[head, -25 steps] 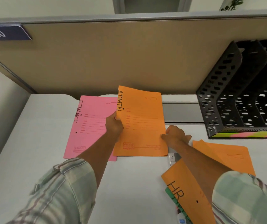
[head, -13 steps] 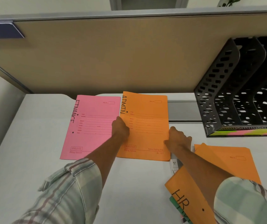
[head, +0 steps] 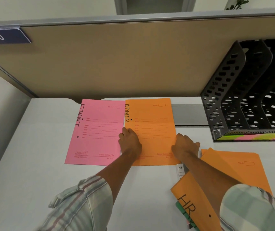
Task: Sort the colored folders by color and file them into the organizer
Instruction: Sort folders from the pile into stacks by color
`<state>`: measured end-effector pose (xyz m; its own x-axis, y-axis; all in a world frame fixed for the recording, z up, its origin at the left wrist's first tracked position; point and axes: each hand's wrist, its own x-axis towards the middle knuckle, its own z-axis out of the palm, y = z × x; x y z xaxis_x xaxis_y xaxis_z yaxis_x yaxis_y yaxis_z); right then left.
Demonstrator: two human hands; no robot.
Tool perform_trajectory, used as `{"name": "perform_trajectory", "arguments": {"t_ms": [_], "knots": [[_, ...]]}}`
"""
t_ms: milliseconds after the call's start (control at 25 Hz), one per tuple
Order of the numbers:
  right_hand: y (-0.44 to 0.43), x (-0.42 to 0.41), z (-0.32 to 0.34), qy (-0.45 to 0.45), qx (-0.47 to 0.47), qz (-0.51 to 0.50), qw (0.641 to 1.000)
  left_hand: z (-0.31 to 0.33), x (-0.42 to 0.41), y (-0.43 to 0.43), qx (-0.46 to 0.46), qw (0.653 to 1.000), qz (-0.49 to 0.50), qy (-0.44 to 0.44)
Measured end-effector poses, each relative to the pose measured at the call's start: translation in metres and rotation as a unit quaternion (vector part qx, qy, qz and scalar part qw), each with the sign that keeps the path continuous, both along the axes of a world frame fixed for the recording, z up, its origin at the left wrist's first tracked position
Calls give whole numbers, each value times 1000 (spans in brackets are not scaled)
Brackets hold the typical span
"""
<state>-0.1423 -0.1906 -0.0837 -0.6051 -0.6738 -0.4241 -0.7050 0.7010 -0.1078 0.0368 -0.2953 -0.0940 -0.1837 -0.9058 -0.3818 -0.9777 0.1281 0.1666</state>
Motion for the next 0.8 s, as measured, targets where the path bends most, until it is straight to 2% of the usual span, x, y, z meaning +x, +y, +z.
{"name": "perform_trajectory", "arguments": {"t_ms": [200, 360, 560, 800], "knots": [[3, 2, 8, 4, 10, 20, 1000, 0, 12, -5, 13, 998, -52, 18], [6, 6, 11, 24, -29, 66, 997, 0, 25, -3, 29, 994, -98, 24], [21, 9, 13, 35, -69, 168, 983, 10, 27, 16, 2, 987, -159, 13], [57, 17, 37, 55, -97, 196, 974, 36, 19, 65, -46, 978, -205, 17]]}}
